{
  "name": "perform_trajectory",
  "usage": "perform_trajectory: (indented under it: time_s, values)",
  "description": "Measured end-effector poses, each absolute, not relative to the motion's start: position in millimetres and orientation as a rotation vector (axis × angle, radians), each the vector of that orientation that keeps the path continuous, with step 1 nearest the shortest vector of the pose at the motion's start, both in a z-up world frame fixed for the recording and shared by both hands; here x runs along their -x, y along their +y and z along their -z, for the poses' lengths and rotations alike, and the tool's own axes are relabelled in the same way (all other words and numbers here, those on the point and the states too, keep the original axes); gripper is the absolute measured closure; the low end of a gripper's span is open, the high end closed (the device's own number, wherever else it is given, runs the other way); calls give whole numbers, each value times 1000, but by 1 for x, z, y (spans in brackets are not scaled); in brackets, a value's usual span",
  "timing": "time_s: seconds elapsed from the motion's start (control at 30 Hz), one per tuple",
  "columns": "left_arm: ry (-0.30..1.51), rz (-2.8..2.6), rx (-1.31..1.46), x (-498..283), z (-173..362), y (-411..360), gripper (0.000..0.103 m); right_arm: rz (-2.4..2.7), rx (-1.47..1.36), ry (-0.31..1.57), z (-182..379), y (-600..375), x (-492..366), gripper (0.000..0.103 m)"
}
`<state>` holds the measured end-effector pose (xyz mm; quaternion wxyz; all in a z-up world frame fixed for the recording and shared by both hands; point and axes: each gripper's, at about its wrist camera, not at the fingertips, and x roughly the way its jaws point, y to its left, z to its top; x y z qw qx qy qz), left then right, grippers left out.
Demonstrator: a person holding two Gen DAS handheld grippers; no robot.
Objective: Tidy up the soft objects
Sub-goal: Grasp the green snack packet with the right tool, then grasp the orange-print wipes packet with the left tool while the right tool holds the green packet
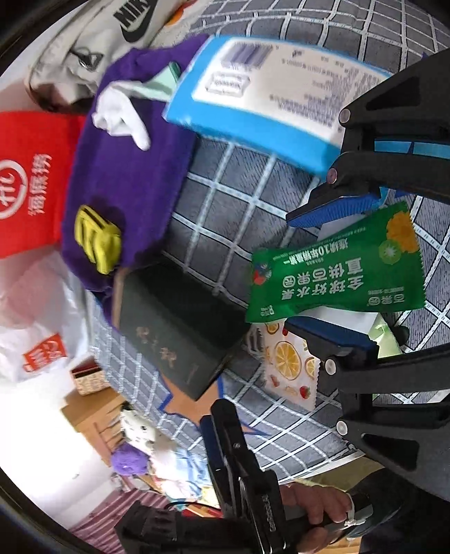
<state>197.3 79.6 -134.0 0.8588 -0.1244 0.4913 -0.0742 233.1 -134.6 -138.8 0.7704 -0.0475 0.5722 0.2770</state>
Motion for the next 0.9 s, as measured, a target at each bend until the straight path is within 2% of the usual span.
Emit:
perform_trajectory:
  time_s: [0.1,0.17,0.2,0.3,0.4,0.9]
  values:
    - [1038,163,277,-196,139,82,34,-595,101,1280,145,-132,-233,49]
    - [1041,166,283,-196,141,84,34,-588,103,1289,145,-131,-234,55]
    - [1042,168,287,-196,141,85,34,-593,94,1302,146,-131,-234,63]
    - [1042,170,294,-193,142,86,34,-612,100,1271,143,-130,-229,71]
    - [1044,167,287,-190,142,86,35,-608,85,1239,139,-134,-224,74]
    - [1040,292,226,-173,139,34,33,-526,-2,1037,86,-197,-172,75]
